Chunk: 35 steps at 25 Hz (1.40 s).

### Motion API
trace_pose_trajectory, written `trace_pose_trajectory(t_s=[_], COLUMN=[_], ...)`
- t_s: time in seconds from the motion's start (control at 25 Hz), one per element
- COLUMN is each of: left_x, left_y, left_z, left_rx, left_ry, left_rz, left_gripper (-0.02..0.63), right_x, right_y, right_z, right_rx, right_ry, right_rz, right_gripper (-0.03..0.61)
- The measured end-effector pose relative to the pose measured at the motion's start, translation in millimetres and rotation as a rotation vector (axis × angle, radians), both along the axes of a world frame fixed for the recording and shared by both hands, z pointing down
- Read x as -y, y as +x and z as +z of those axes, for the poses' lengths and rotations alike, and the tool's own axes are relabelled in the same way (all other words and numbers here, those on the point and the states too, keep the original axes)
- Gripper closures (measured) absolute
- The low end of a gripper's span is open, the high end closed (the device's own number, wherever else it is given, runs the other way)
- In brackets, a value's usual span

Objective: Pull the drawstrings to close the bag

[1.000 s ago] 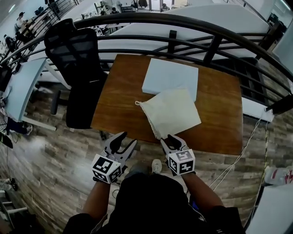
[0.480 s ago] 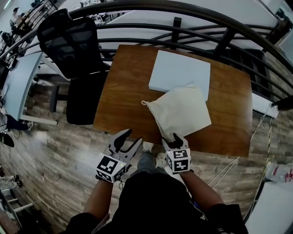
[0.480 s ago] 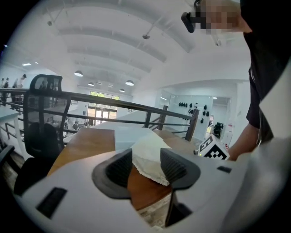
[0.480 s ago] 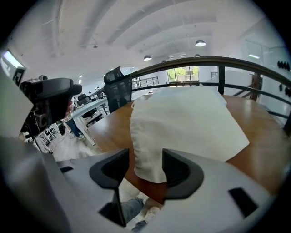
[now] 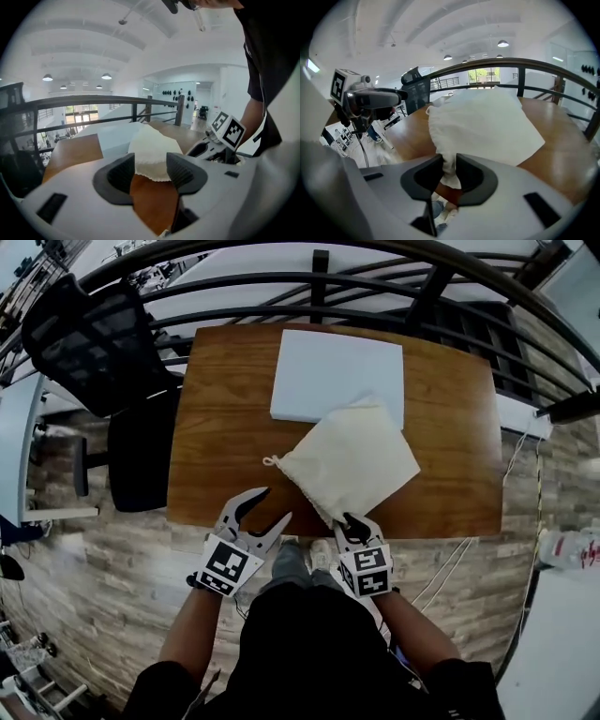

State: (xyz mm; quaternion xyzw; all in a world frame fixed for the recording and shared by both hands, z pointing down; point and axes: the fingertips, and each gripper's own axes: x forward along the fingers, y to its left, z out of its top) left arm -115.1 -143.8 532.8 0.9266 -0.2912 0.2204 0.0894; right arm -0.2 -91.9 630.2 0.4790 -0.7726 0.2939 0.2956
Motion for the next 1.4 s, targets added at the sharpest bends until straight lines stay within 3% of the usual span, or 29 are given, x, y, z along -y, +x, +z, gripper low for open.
trace_pose_trajectory(t_s=[0.4,0.6,0.76,1.04,1.4], left_x=[-1.6,-15.5,-22.4,-34.1,-47.5], left_y=[65.5,109.6,138.8,178.5,227.1], left_z=[23.2,35.0,47.6,56.1,76.0], left_rx=[0.088,0.152,0.173,0.125,0.140], left_ry=[0.048,0.074,0.063,-0.043,-0.148], left_rz=[0.309,0.486,0.568,0.653,0.780], left_gripper=[0.347,0.342,0.344,0.528,0.529], right_x=[3.8,-2.2,-4.5,-13.0,-12.4], right_y=[49.6,74.8,87.5,123.7,187.0], right_z=[-48.1,-62.3,-68.2,-48.2,-14.4], right_rx=[-0.055,-0.041,-0.042,-0.065,-0.072], right_ry=[0.130,0.149,0.181,0.204,0.143], right_rz=[0.118,0.175,0.194,0.148,0.290], right_gripper=[0.532,0.532,0.532,0.531,0.517])
